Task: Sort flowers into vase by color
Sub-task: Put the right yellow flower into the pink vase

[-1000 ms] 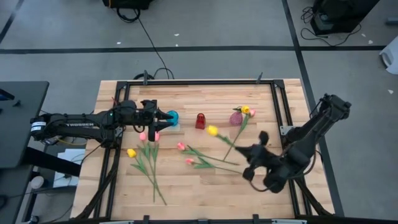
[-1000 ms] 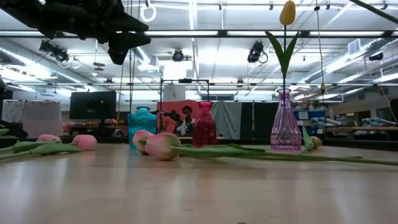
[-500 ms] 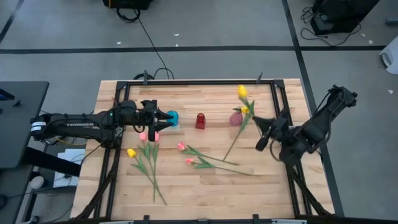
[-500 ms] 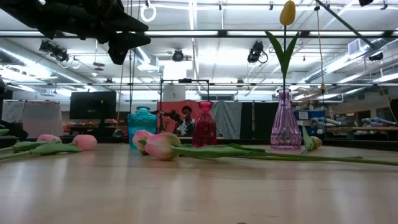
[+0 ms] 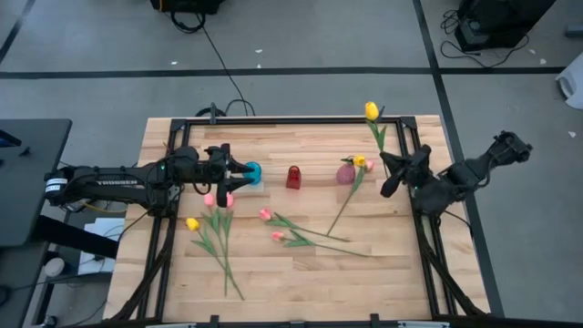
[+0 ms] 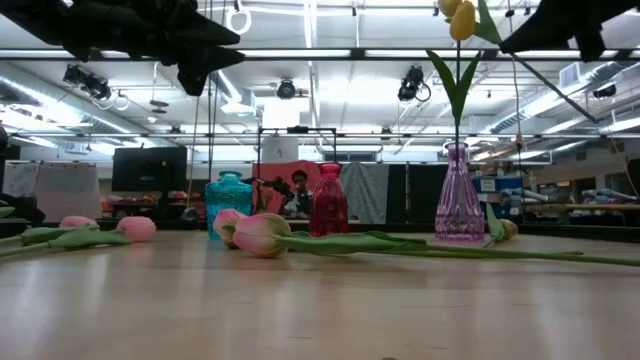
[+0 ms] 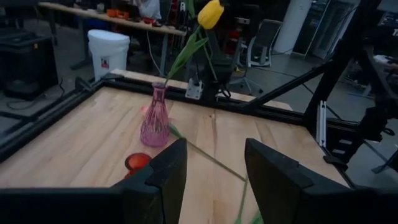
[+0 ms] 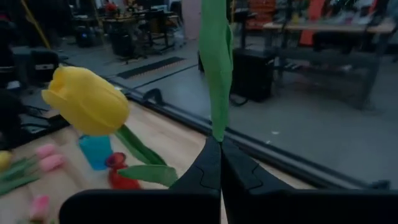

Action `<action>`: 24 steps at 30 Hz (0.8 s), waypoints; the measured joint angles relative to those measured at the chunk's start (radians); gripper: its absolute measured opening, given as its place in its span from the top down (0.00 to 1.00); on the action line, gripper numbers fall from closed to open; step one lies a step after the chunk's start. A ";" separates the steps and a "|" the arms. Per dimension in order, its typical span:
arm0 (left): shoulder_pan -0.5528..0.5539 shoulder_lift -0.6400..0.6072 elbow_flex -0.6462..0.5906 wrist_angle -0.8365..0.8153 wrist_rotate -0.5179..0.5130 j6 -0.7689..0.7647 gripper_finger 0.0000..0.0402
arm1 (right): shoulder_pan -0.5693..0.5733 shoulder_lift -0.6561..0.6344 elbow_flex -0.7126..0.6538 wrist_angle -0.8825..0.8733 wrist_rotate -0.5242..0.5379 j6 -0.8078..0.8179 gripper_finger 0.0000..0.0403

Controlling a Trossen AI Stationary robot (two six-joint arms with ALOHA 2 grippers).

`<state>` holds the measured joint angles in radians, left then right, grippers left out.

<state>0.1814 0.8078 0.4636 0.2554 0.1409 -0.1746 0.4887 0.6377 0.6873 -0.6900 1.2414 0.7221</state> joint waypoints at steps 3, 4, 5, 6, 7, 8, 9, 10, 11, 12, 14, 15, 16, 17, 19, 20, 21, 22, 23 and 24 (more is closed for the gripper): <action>0.000 0.000 0.000 0.013 -0.001 0.025 0.58 | -0.055 -0.014 -0.010 0.208 -0.075 -0.177 0.98; 0.000 0.000 0.000 0.015 -0.002 0.038 0.58 | -0.075 -0.013 -0.010 0.282 -0.089 -0.259 0.98; 0.000 0.000 0.000 0.015 -0.002 0.046 0.58 | -0.098 -0.013 -0.010 0.356 -0.107 -0.347 0.98; 0.000 0.000 0.000 0.016 -0.002 0.058 0.58 | -0.125 -0.012 -0.006 0.416 -0.125 -0.430 0.98; 0.000 0.000 0.000 0.017 -0.002 0.067 0.58 | -0.155 -0.013 0.001 0.478 -0.145 -0.509 0.98; 0.000 0.000 0.000 0.018 -0.002 0.076 0.58 | -0.188 -0.013 0.012 0.528 -0.166 -0.579 0.98; 0.000 0.000 0.000 0.017 -0.002 0.089 0.58 | -0.223 -0.013 0.025 0.565 -0.191 -0.638 0.98; 0.000 0.000 0.000 0.017 -0.002 0.097 0.58 | -0.258 -0.013 0.040 0.591 -0.222 -0.688 0.98; 0.000 0.000 0.000 0.017 -0.002 0.107 0.58 | -0.295 -0.013 0.056 0.606 -0.256 -0.730 0.98; 0.000 0.000 0.000 0.017 -0.002 0.119 0.58 | -0.336 -0.013 0.072 0.615 -0.296 -0.760 0.98; 0.000 0.000 0.000 0.017 -0.002 0.143 0.58 | -0.421 -0.008 0.102 0.615 -0.398 -0.789 0.98; 0.000 0.000 0.000 0.017 -0.002 0.149 0.58 | -0.464 -0.003 0.118 0.615 -0.455 -0.794 0.98; 0.000 0.000 0.000 0.019 -0.002 0.158 0.58 | -0.507 0.004 0.135 0.615 -0.511 -0.796 0.98; 0.000 0.000 0.000 0.024 -0.002 0.169 0.58 | -0.550 0.013 0.151 0.615 -0.565 -0.796 0.98; 0.000 0.000 0.000 0.034 -0.002 0.176 0.58 | -0.631 0.039 0.191 0.611 -0.662 -0.794 0.98; 0.000 0.000 0.000 0.040 -0.002 0.176 0.58 | -0.671 0.055 0.212 0.608 -0.708 -0.788 0.98; 0.000 0.000 0.000 0.043 -0.002 0.176 0.58 | -0.708 0.074 0.233 0.603 -0.758 -0.781 0.98; 0.000 0.000 0.000 0.046 -0.002 0.176 0.58 | -0.745 0.096 0.257 0.587 -0.812 -0.773 0.98; 0.000 0.000 0.000 0.047 -0.002 0.176 0.58 | -0.784 0.118 0.282 0.567 -0.865 -0.764 0.98; 0.000 0.000 0.000 0.048 -0.002 0.176 0.58 | -0.822 0.144 0.305 0.541 -0.912 -0.756 0.98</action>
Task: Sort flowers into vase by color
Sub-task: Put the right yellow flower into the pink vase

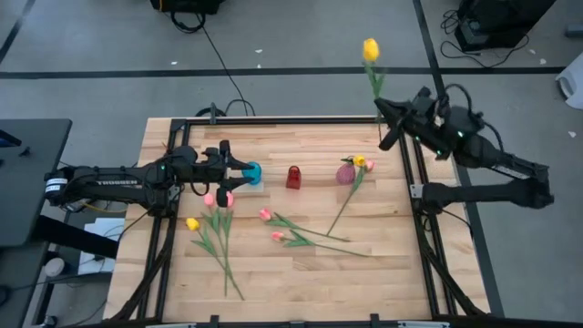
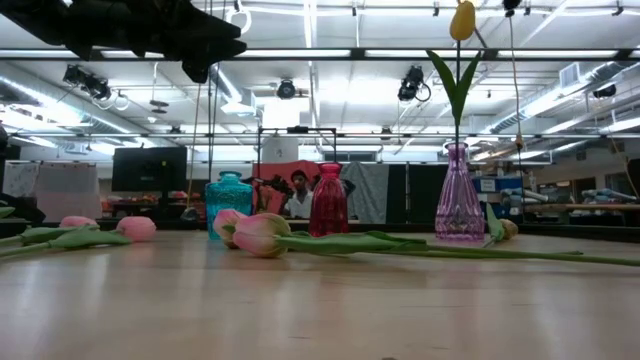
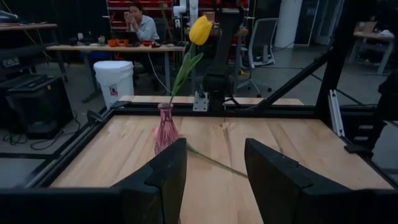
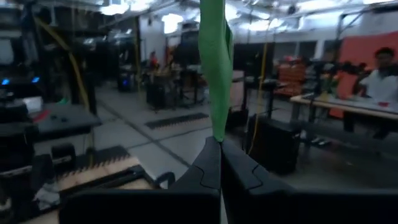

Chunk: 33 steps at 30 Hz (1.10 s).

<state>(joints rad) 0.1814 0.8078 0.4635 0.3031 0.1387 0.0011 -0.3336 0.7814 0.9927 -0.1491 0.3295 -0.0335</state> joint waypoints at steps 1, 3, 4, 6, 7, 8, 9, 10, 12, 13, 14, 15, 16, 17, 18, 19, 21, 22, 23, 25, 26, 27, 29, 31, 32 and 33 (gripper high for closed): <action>0.000 0.000 0.000 0.000 0.000 -0.001 0.58 | -0.038 0.024 0.021 -0.035 -0.047 0.009 0.98; 0.000 0.000 0.000 -0.001 0.000 -0.002 0.58 | -0.112 0.066 0.042 -0.076 -0.128 0.029 0.98; 0.000 0.000 0.000 -0.001 0.000 -0.002 0.58 | -0.144 0.083 0.041 -0.083 -0.175 0.034 0.98; 0.000 0.000 0.000 -0.007 0.000 -0.003 0.58 | -0.198 0.107 0.035 -0.080 -0.263 0.042 0.98; 0.000 0.000 0.000 -0.008 0.000 -0.004 0.58 | -0.218 0.114 0.030 -0.062 -0.296 0.041 0.98; 0.000 0.000 0.000 -0.008 0.000 -0.004 0.58 | -0.234 0.118 0.019 -0.042 -0.323 0.041 0.98; 0.000 0.000 0.000 -0.008 0.000 -0.004 0.58 | -0.245 0.121 -0.001 -0.020 -0.339 0.041 0.98; 0.000 0.000 0.000 -0.009 0.000 -0.004 0.58 | -0.251 0.121 -0.027 0.013 -0.350 0.041 0.98; 0.000 0.000 0.000 -0.016 0.000 -0.004 0.58 | -0.254 0.116 -0.089 0.082 -0.349 0.041 0.98; 0.000 0.000 0.000 -0.016 0.000 -0.004 0.58 | -0.254 0.107 -0.124 0.118 -0.346 0.041 0.98; 0.000 0.000 0.000 -0.016 0.000 -0.004 0.58 | -0.254 0.096 -0.160 0.156 -0.337 0.042 0.98; 0.000 0.000 0.000 -0.015 0.000 -0.004 0.58 | -0.253 0.082 -0.200 0.200 -0.325 0.042 0.98; 0.000 0.000 0.000 -0.015 0.000 -0.004 0.58 | -0.253 0.069 -0.244 0.244 -0.312 0.047 0.98; 0.000 0.000 0.000 -0.017 0.000 -0.004 0.58 | -0.253 0.057 -0.288 0.284 -0.301 0.051 0.98; 0.000 0.000 0.000 -0.017 0.000 -0.004 0.58 | -0.253 0.045 -0.337 0.336 -0.291 0.057 0.98; 0.000 0.000 0.000 -0.017 0.000 -0.004 0.58 | -0.254 0.034 -0.384 0.396 -0.285 0.063 0.98; 0.000 0.000 0.000 -0.017 -0.001 -0.004 0.58 | -0.253 0.014 -0.467 0.541 -0.280 0.084 0.98; 0.000 0.000 0.000 -0.017 -0.002 -0.004 0.58 | -0.253 0.011 -0.503 0.615 -0.280 0.090 0.98; 0.000 0.000 0.000 -0.017 -0.006 -0.004 0.58 | -0.252 0.012 -0.536 0.671 -0.280 0.094 0.98; 0.000 0.000 0.000 -0.017 -0.012 -0.004 0.58 | -0.249 0.020 -0.588 0.736 -0.279 0.110 0.98; 0.000 0.000 0.000 -0.017 -0.015 -0.004 0.58 | -0.248 0.022 -0.606 0.763 -0.287 0.121 0.98; 0.000 0.000 0.000 -0.017 -0.015 -0.005 0.58 | -0.244 0.019 -0.622 0.786 -0.297 0.131 0.98; 0.000 0.000 0.000 -0.017 -0.016 -0.005 0.58 | -0.233 0.017 -0.645 0.826 -0.304 0.144 0.98; 0.000 0.000 0.000 -0.016 -0.016 -0.004 0.58 | -0.214 0.019 -0.666 0.836 -0.294 0.143 0.98; 0.000 0.000 0.000 -0.016 -0.018 -0.004 0.58 | -0.204 0.019 -0.672 0.846 -0.285 0.141 0.98; 0.000 0.000 0.000 -0.016 -0.023 -0.004 0.58 | -0.195 0.019 -0.677 0.869 -0.276 0.139 0.98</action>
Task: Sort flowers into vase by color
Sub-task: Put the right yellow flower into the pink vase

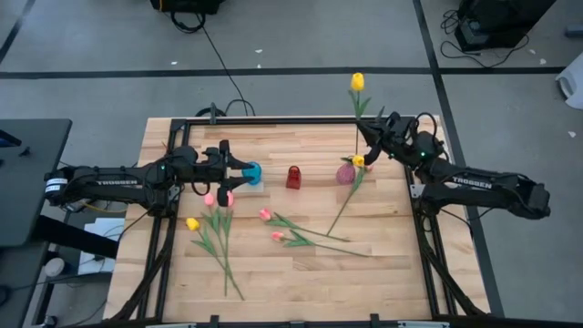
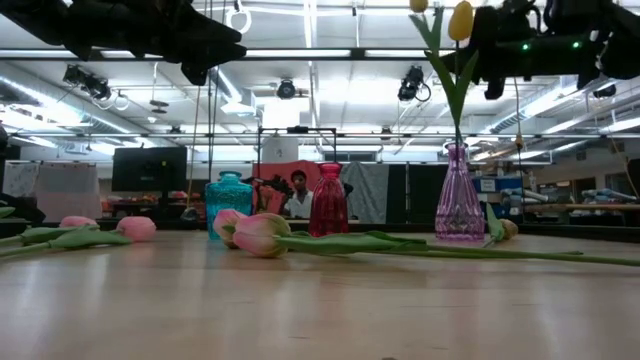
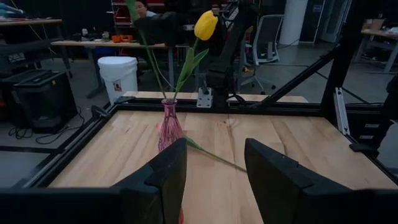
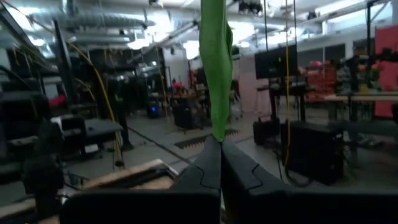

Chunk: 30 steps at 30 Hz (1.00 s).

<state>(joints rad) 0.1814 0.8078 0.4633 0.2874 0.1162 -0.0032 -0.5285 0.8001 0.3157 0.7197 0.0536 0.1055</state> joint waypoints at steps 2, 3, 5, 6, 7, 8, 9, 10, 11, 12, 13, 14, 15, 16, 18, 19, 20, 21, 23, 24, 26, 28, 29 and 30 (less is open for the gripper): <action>0.000 0.000 0.000 -0.001 -0.009 0.000 0.58 | 0.014 -0.002 -0.001 0.031 0.006 -0.001 0.98; 0.000 0.000 0.000 -0.001 -0.013 0.000 0.58 | 0.020 -0.002 -0.001 0.038 0.006 -0.001 0.98; 0.000 0.000 0.000 -0.001 -0.014 0.000 0.58 | 0.033 -0.001 -0.002 0.047 0.008 -0.003 0.98; 0.000 0.000 0.000 -0.001 -0.014 0.000 0.58 | 0.039 -0.001 -0.002 0.053 0.010 -0.008 0.98; 0.000 0.000 0.000 -0.001 -0.014 0.000 0.58 | 0.044 -0.001 -0.002 0.058 0.016 -0.012 0.98; 0.000 0.000 0.000 -0.001 -0.014 0.000 0.58 | 0.050 -0.002 -0.002 0.058 0.026 -0.017 0.98; 0.000 0.000 0.000 -0.001 -0.014 0.001 0.58 | 0.054 -0.001 -0.002 0.055 0.032 -0.020 0.98; 0.000 0.000 0.000 -0.001 -0.014 0.001 0.58 | 0.057 0.000 -0.002 0.051 0.033 -0.021 0.98; 0.000 0.000 0.000 -0.001 -0.014 0.001 0.58 | 0.061 0.000 -0.002 0.049 0.035 -0.022 0.98; 0.000 0.000 0.000 -0.001 -0.014 0.001 0.58 | 0.065 0.000 -0.002 0.049 0.035 -0.022 0.98; 0.000 0.000 0.000 -0.001 -0.014 0.001 0.58 | 0.070 0.000 -0.002 0.048 0.038 -0.023 0.98; 0.000 0.000 0.000 -0.001 -0.014 0.001 0.58 | 0.075 0.000 -0.002 0.046 0.048 -0.026 0.98; 0.000 0.000 0.000 -0.001 -0.014 0.002 0.58 | 0.083 0.000 -0.002 0.043 0.061 -0.030 0.98; 0.000 0.000 0.000 -0.001 -0.014 0.002 0.58 | 0.090 0.000 -0.005 0.044 0.075 -0.035 0.98; 0.000 0.000 0.000 -0.002 -0.014 0.005 0.58 | 0.105 0.006 -0.021 0.065 0.099 -0.046 0.98; 0.000 0.000 0.000 -0.002 -0.014 0.005 0.58 | 0.113 0.012 -0.029 0.069 0.110 -0.047 0.98; 0.000 0.000 0.000 -0.002 -0.014 0.005 0.58 | 0.119 0.018 -0.037 0.071 0.115 -0.048 0.98; 0.000 0.000 0.000 -0.001 -0.014 0.005 0.58 | 0.125 0.026 -0.044 0.070 0.122 -0.048 0.98; 0.000 0.000 0.000 -0.002 -0.016 0.012 0.58 | 0.138 0.040 -0.056 0.072 0.138 -0.046 0.98; 0.000 0.000 0.000 -0.002 -0.017 0.017 0.58 | 0.145 0.047 -0.062 0.077 0.144 -0.046 0.98; 0.000 0.000 0.000 -0.002 -0.017 0.019 0.58 | 0.160 0.058 -0.075 0.095 0.155 -0.047 0.98; 0.000 0.000 0.000 -0.002 -0.018 0.019 0.58 | 0.172 0.063 -0.084 0.103 0.155 -0.052 0.98; 0.000 0.000 0.000 -0.003 -0.018 0.019 0.58 | 0.178 0.064 -0.088 0.102 0.154 -0.053 0.98; 0.000 0.000 0.000 -0.003 -0.018 0.019 0.58 | 0.183 0.064 -0.093 0.102 0.154 -0.053 0.97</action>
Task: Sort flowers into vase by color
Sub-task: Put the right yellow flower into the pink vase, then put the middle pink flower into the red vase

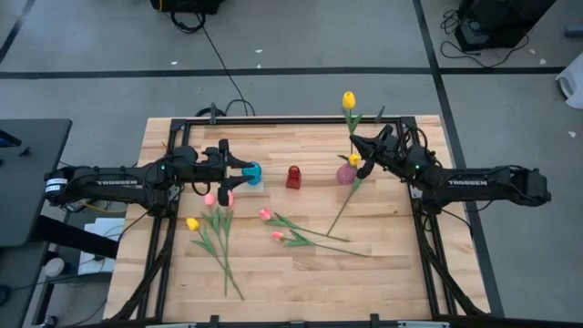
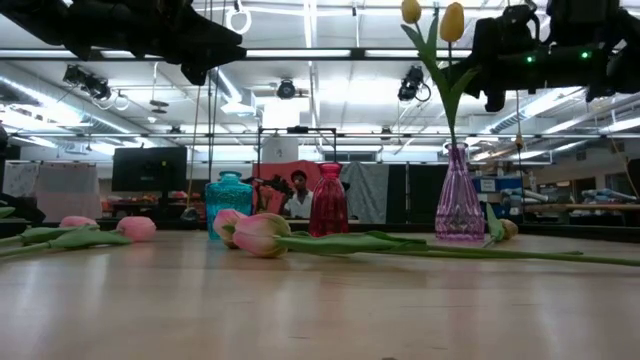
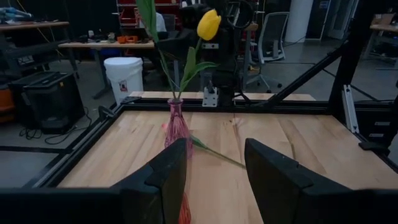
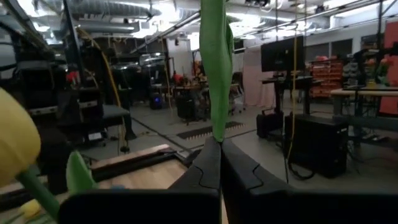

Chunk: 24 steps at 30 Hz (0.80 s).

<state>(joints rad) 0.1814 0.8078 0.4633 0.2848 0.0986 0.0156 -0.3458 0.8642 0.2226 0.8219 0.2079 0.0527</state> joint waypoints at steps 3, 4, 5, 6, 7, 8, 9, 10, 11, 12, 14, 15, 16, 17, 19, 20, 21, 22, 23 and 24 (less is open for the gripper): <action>0.000 0.000 0.000 -0.003 0.000 0.000 0.58 | 0.013 0.000 -0.010 -0.025 -0.010 0.001 0.93; 0.000 0.000 0.000 -0.004 0.000 0.000 0.58 | 0.017 0.000 -0.012 -0.036 -0.016 0.004 0.91; 0.000 0.000 0.000 -0.005 0.000 0.000 0.58 | 0.020 0.000 -0.012 -0.052 -0.021 0.005 0.90; 0.000 0.000 0.000 -0.007 0.000 0.000 0.58 | 0.025 0.000 -0.012 -0.072 -0.026 0.007 0.88; 0.000 0.000 0.000 -0.014 0.000 0.000 0.58 | 0.029 0.000 -0.012 -0.097 -0.026 0.013 0.86; 0.000 0.000 0.000 -0.021 0.000 -0.001 0.58 | 0.032 -0.003 -0.012 -0.126 -0.026 0.021 0.84; 0.000 0.000 0.000 -0.027 0.000 -0.001 0.58 | 0.035 -0.008 -0.012 -0.158 -0.026 0.025 0.82; 0.000 0.000 0.000 -0.034 0.000 -0.001 0.58 | 0.038 -0.015 -0.012 -0.190 -0.025 0.030 0.80; 0.000 0.000 0.000 -0.037 0.000 -0.001 0.58 | 0.040 -0.026 -0.012 -0.229 -0.017 0.041 0.77; 0.000 0.000 0.000 -0.041 0.000 -0.001 0.58 | 0.042 -0.037 -0.012 -0.266 -0.006 0.054 0.75; 0.000 0.000 0.000 -0.044 0.000 -0.001 0.58 | 0.049 -0.061 -0.012 -0.341 0.021 0.081 0.71; 0.000 0.000 0.000 -0.044 0.000 -0.002 0.58 | 0.054 -0.073 -0.012 -0.374 0.037 0.094 0.69; 0.000 0.000 0.000 -0.043 0.000 -0.006 0.58 | 0.060 -0.085 -0.012 -0.409 0.053 0.107 0.67; 0.000 0.000 0.000 -0.044 0.000 -0.008 0.58 | 0.068 -0.097 -0.012 -0.438 0.072 0.116 0.65; 0.000 0.000 0.000 -0.044 0.000 -0.019 0.58 | 0.089 -0.124 -0.012 -0.489 0.115 0.133 0.62; 0.000 0.000 0.000 -0.044 0.000 -0.020 0.58 | 0.100 -0.136 -0.012 -0.512 0.136 0.141 0.62; 0.000 0.000 0.000 -0.044 0.000 -0.020 0.58 | 0.114 -0.148 -0.012 -0.532 0.155 0.151 0.61; 0.000 0.000 0.000 -0.045 0.000 -0.020 0.58 | 0.128 -0.160 -0.012 -0.551 0.173 0.158 0.61; 0.000 0.000 0.000 -0.047 0.000 -0.020 0.58 | 0.143 -0.172 -0.012 -0.569 0.194 0.165 0.61; 0.000 0.000 0.000 -0.050 0.000 -0.019 0.58 | 0.158 -0.184 -0.012 -0.588 0.217 0.173 0.61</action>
<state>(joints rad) 0.1815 0.8078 0.4633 0.2351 0.0982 -0.0036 -0.1881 0.6802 0.2108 0.2337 0.4248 0.2254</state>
